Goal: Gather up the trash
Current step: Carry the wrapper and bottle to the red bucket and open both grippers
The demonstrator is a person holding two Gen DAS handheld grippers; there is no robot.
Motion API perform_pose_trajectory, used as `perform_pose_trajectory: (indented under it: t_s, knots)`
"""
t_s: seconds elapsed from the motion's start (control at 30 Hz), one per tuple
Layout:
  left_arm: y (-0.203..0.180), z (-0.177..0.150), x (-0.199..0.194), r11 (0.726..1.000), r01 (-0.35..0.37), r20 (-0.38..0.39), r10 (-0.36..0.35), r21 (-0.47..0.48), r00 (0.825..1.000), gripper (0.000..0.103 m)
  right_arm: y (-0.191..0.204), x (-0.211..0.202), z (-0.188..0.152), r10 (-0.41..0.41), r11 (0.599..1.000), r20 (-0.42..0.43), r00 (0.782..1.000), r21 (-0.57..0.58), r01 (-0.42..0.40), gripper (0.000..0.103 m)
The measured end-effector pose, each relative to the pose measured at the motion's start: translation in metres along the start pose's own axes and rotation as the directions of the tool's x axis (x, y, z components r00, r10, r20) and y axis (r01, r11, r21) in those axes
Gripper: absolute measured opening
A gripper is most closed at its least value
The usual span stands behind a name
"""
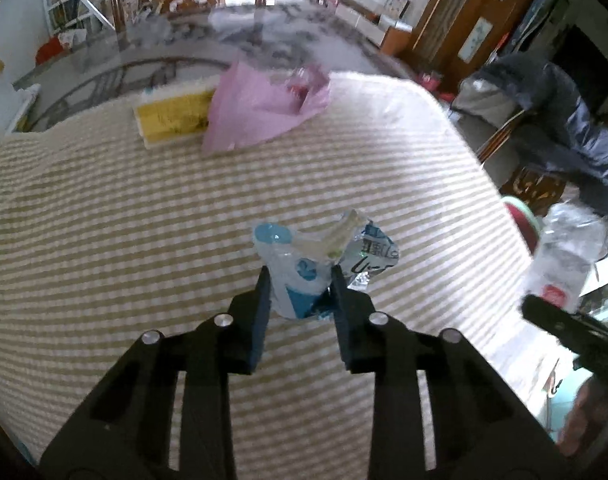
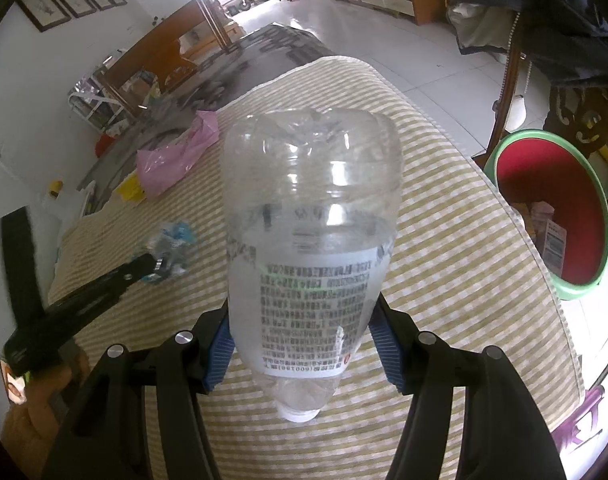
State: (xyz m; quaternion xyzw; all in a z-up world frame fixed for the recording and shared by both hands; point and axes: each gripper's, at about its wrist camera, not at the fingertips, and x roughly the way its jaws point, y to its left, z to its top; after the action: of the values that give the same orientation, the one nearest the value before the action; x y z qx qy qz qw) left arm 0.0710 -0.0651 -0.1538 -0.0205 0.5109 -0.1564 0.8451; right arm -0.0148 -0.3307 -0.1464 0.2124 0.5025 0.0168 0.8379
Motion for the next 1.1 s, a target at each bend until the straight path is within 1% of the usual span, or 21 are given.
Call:
perform_pose_trajectory:
  t_s: [0.13,0.23,0.4,0.53,0.63,0.8,0.83,0.97,1.03,1.1]
  knots:
    - [-0.014,0.001,-0.029,1.000,0.016,0.066,-0.017,0.004,0.998,0.027,0.000,0.001,0.004,0.008,1.000,0.002,1.000,-0.001,-0.008,0.059]
    - [-0.023,0.002,-0.042,1.000,0.028,0.090,-0.029,0.012,0.996,0.027,-0.001,0.001,0.006,0.015,1.000,0.003,1.000,-0.004,-0.015,0.059]
    - [-0.041,0.005,-0.051,0.998,0.066,0.100,-0.066,0.009,0.993,0.027,-0.011,-0.003,0.013,0.027,1.000,0.007,1.000,-0.002,-0.026,0.059]
    - [-0.064,0.011,-0.046,0.994,0.105,0.090,-0.106,0.013,0.990,0.027,-0.029,-0.013,0.021,0.024,1.000,0.028,0.999,0.017,-0.024,0.059]
    - [-0.094,0.017,-0.037,0.989,0.146,0.066,-0.148,0.032,0.987,0.027,-0.056,-0.027,0.029,0.008,0.999,0.061,0.998,0.052,-0.011,0.059]
    - [-0.169,0.027,-0.013,0.968,0.221,0.013,-0.224,0.115,0.975,0.027,-0.129,-0.058,0.042,-0.054,0.985,0.131,0.990,0.169,0.032,0.059]
    - [-0.191,0.030,-0.005,0.962,0.236,-0.002,-0.238,0.138,0.971,0.028,-0.144,-0.064,0.045,-0.070,0.981,0.140,0.988,0.191,0.043,0.059]
    - [-0.252,0.034,0.019,0.938,0.283,-0.052,-0.278,0.199,0.959,0.027,-0.207,-0.083,0.051,-0.134,0.955,0.159,0.978,0.283,0.085,0.059]
    - [-0.283,0.036,0.032,0.926,0.299,-0.079,-0.288,0.230,0.954,0.028,-0.232,-0.090,0.054,-0.156,0.946,0.165,0.974,0.307,0.100,0.059]
    - [-0.304,0.036,0.044,0.919,0.306,-0.099,-0.290,0.250,0.952,0.028,-0.247,-0.094,0.057,-0.174,0.942,0.169,0.970,0.316,0.114,0.059]
